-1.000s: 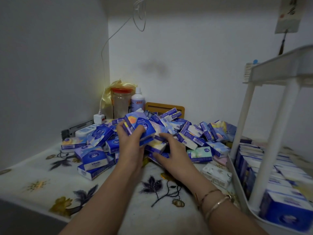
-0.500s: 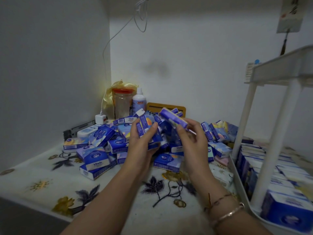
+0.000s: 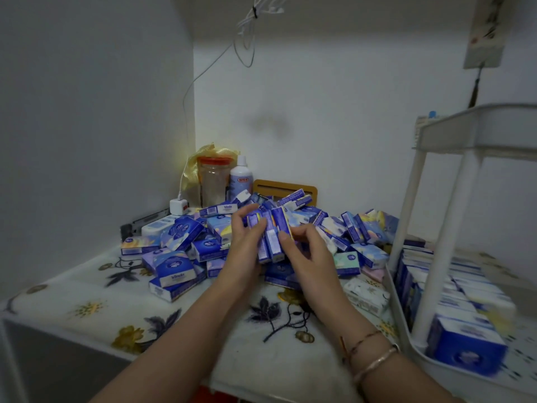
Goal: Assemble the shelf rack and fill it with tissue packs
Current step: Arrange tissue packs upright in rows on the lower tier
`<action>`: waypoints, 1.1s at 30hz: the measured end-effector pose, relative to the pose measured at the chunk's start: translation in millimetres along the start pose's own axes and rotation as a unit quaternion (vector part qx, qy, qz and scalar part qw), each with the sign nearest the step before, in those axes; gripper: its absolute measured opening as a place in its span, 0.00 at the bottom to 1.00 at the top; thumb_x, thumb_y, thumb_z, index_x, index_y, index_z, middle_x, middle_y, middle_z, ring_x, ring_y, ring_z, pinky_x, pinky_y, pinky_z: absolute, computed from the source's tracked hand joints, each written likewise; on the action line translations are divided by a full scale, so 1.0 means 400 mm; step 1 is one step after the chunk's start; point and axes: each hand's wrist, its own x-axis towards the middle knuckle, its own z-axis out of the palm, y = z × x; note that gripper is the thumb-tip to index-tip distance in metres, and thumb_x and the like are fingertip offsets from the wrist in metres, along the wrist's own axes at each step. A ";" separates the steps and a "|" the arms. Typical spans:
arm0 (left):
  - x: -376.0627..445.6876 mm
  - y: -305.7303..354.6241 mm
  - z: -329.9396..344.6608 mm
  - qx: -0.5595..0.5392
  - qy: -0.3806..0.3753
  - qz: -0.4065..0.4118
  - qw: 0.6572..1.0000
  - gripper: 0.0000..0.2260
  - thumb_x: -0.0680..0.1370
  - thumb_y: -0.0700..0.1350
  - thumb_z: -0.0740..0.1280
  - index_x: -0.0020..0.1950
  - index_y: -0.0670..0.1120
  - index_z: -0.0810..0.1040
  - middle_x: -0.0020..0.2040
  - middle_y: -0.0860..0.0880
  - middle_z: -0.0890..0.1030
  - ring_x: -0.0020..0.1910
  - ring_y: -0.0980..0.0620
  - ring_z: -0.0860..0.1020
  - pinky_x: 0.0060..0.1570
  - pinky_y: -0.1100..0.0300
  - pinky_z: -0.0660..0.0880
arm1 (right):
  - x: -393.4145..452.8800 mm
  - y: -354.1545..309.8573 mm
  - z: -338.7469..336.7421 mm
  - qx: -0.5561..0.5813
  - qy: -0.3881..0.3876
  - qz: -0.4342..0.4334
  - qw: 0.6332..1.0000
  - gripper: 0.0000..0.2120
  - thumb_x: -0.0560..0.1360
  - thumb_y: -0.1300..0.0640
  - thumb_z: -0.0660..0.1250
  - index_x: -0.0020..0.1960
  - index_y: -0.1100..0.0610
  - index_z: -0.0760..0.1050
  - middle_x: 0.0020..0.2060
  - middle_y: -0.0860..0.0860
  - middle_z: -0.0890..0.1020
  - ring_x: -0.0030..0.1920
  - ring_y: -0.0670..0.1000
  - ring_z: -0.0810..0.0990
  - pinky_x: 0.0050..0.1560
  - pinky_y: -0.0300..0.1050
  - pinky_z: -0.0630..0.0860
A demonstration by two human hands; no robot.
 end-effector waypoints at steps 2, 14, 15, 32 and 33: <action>-0.018 0.029 -0.012 0.060 -0.020 0.015 0.998 0.17 0.81 0.39 0.61 0.67 0.55 0.66 0.58 0.40 0.79 0.55 0.41 0.81 0.57 0.39 0.75 | -0.002 -0.019 -0.010 0.005 -0.025 0.028 0.999 0.14 0.75 0.43 0.65 0.48 0.54 0.73 0.45 0.48 0.78 0.48 0.48 0.77 0.46 0.41 0.72; -0.205 0.190 0.129 0.013 -0.177 -0.004 0.984 0.23 0.82 0.40 0.46 0.76 0.52 0.61 0.43 0.58 0.84 0.45 0.58 0.83 0.48 0.59 0.79 | -0.088 -0.257 -0.121 -0.052 -0.048 0.057 0.996 0.24 0.69 0.49 0.74 0.58 0.50 0.65 0.46 0.41 0.78 0.50 0.45 0.79 0.58 0.47 0.76; -0.216 0.192 0.141 0.015 -0.182 -0.011 0.983 0.23 0.82 0.40 0.47 0.76 0.52 0.61 0.47 0.54 0.84 0.49 0.55 0.82 0.49 0.58 0.79 | -0.099 -0.268 -0.132 -0.049 -0.046 0.057 0.996 0.25 0.68 0.49 0.75 0.57 0.50 0.66 0.46 0.41 0.78 0.50 0.45 0.80 0.58 0.48 0.77; -0.293 0.113 0.328 0.135 -0.194 -0.020 0.972 0.33 0.73 0.56 0.67 0.75 0.57 0.58 0.75 0.55 0.62 0.70 0.56 0.63 0.64 0.56 0.59 | -0.264 -0.306 -0.505 -0.018 0.091 0.111 0.990 0.18 0.74 0.62 0.68 0.60 0.54 0.64 0.49 0.50 0.79 0.48 0.51 0.80 0.43 0.48 0.78; -0.289 0.093 0.331 0.161 -0.197 -0.023 0.967 0.37 0.69 0.58 0.69 0.75 0.57 0.56 0.76 0.54 0.60 0.70 0.56 0.63 0.63 0.56 0.60 | -0.269 -0.293 -0.532 -0.006 0.100 0.122 0.987 0.18 0.74 0.63 0.67 0.59 0.54 0.63 0.49 0.50 0.78 0.48 0.51 0.80 0.42 0.47 0.78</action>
